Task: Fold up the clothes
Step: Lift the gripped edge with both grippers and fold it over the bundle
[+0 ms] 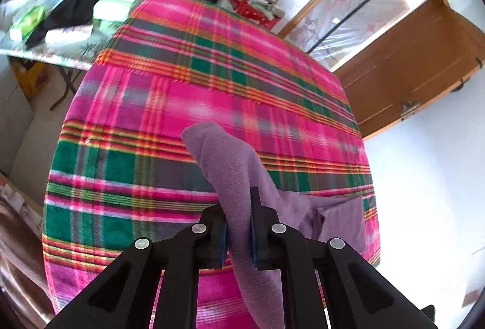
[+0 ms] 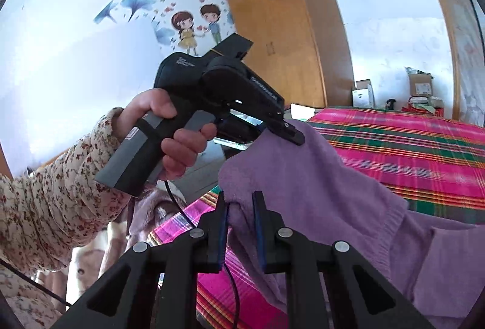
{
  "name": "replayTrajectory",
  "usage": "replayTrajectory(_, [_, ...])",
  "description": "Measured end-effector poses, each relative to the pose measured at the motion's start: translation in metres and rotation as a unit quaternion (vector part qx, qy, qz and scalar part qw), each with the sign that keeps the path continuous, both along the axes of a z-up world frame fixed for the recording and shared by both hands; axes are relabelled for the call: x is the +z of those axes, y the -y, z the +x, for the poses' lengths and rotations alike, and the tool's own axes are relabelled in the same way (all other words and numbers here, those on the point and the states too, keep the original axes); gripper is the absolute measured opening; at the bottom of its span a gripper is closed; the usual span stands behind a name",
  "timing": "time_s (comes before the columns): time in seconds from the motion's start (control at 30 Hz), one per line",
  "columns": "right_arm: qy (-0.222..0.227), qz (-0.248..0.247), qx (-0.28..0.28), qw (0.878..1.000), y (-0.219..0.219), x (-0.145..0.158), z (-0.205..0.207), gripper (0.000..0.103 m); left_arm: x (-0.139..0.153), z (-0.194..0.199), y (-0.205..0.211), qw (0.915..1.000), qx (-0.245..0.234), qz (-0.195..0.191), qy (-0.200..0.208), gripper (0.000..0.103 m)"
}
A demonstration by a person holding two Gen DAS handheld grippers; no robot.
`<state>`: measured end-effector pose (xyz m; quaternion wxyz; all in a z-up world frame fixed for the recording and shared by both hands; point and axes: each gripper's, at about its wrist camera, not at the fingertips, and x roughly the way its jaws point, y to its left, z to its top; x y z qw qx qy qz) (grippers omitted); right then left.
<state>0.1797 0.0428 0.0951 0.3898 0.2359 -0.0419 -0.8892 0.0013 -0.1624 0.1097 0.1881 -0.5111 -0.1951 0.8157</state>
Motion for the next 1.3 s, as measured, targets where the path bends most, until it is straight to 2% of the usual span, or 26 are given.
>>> replayTrajectory(0.6, [-0.009,-0.053,-0.079,0.995,-0.081,0.03,0.011,0.013,0.052,0.002,-0.106,0.9968,-0.07,0.003,-0.038,0.011])
replayTrajectory(1.03, [-0.005,-0.075,-0.147,0.986,-0.132,0.041,0.019,0.013,0.057,-0.009,-0.179,0.9927,-0.117,0.009,-0.026,0.011])
replayTrajectory(1.3, [0.011,-0.091,-0.193,0.977,-0.175,0.03,0.018,0.013,0.049,-0.02,-0.219,0.9901,-0.14,0.007,-0.007,0.011])
